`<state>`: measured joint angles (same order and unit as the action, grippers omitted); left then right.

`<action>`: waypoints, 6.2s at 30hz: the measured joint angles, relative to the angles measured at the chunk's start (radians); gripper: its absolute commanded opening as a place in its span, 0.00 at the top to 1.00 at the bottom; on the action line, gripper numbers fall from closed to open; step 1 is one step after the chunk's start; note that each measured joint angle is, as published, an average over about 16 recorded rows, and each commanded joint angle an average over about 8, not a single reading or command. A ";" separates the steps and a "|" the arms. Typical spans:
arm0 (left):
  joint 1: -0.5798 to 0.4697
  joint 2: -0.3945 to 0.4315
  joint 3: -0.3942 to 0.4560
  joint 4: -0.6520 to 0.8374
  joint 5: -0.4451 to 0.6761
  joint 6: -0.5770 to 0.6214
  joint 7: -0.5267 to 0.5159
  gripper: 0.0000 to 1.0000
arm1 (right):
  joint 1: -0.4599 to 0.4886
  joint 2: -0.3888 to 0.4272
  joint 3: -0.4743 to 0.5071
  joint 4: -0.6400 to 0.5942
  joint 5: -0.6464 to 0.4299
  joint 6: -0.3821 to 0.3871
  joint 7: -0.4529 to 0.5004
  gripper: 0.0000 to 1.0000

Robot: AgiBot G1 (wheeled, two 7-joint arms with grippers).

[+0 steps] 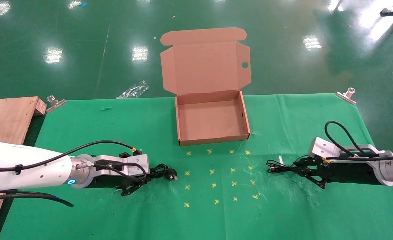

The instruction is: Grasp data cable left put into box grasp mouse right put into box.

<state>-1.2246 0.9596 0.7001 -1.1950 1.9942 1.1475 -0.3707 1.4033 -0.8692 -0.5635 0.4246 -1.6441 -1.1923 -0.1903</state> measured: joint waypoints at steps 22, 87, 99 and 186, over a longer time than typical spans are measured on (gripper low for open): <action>-0.170 0.085 -0.047 0.076 -0.088 0.014 0.031 1.00 | 0.024 0.169 0.169 0.253 0.235 -0.016 0.222 1.00; -0.429 0.283 0.381 0.526 0.000 -0.506 -0.232 0.00 | 0.006 -0.174 0.042 0.308 0.167 0.153 0.396 0.00; -0.428 0.283 0.381 0.525 0.000 -0.506 -0.231 0.00 | 0.010 -0.175 0.043 0.299 0.169 0.155 0.390 0.00; -0.057 -0.123 -0.134 0.130 -0.812 0.043 0.035 0.00 | -0.328 0.258 0.282 0.859 0.914 -0.303 0.377 0.00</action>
<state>-1.2812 0.8371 0.5661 -1.0647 1.1823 1.1903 -0.3357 1.0754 -0.6109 -0.2814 1.2831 -0.7297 -1.4956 0.1865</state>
